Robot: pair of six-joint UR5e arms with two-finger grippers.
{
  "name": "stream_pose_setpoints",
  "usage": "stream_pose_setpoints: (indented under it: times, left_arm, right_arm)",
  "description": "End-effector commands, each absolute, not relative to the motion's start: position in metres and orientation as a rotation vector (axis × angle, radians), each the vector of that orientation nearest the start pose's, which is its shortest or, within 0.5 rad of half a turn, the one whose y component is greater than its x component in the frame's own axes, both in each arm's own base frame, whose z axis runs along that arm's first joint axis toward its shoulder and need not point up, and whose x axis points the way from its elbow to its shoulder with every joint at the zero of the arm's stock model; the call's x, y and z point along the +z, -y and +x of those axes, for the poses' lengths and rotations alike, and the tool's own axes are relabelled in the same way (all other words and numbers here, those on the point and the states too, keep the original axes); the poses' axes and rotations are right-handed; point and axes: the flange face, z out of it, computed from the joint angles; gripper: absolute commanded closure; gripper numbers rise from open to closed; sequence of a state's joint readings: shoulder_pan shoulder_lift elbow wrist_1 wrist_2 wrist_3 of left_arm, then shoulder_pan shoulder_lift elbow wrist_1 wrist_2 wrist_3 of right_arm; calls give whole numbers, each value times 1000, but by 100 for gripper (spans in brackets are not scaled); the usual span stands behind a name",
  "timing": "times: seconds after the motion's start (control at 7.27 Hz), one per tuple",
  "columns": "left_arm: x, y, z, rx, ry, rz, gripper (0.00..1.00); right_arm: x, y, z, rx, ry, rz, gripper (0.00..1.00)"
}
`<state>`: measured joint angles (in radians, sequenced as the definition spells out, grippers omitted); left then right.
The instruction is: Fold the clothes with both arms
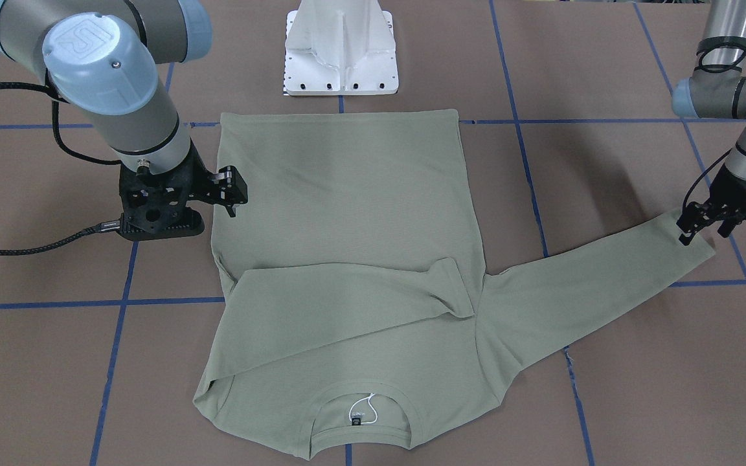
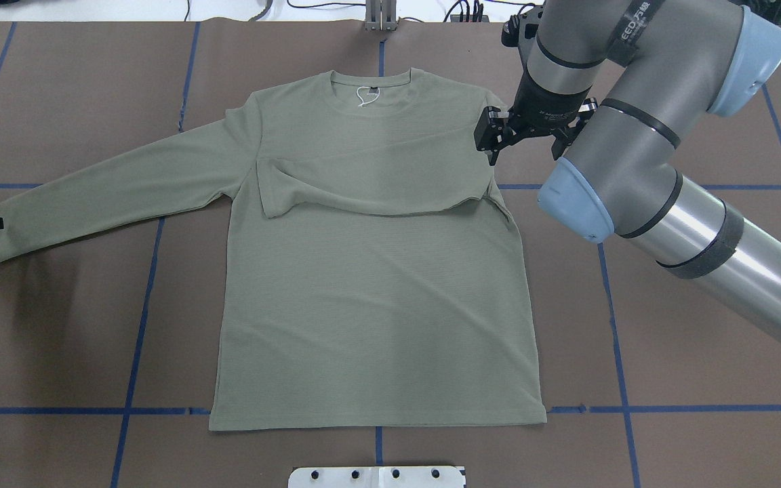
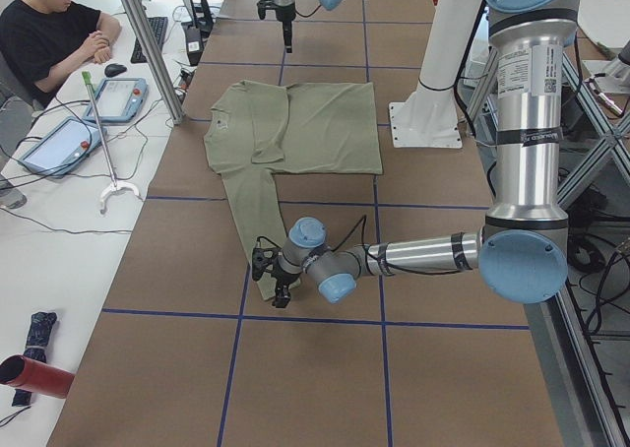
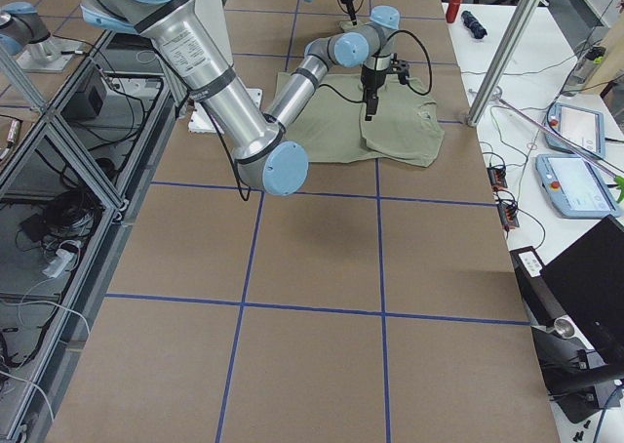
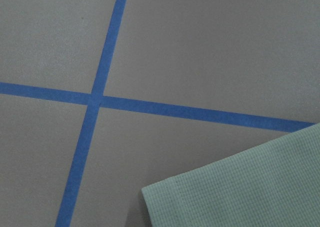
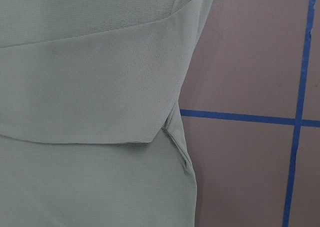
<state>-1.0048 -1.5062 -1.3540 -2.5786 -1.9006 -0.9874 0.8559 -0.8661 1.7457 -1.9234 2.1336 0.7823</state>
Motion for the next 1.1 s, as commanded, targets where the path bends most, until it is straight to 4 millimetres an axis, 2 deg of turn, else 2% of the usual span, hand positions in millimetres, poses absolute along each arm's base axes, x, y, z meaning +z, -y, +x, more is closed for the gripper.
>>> stream_pose_setpoints:
  times: [0.0, 0.41, 0.55, 0.96]
  left_arm:
    - [700, 465, 176, -280, -731, 292, 5]
    - [698, 465, 176, -283, -733, 296, 29]
    - [699, 464, 175, -283, -732, 295, 32]
    - [698, 465, 176, -301, -738, 288, 31]
  right_arm:
    - [209, 547, -368, -82, 748, 0, 0]
    - [210, 547, -367, -81, 747, -1, 0]
    - [209, 547, -367, -81, 748, 0, 0]
    - [209, 548, -367, -80, 749, 0, 0]
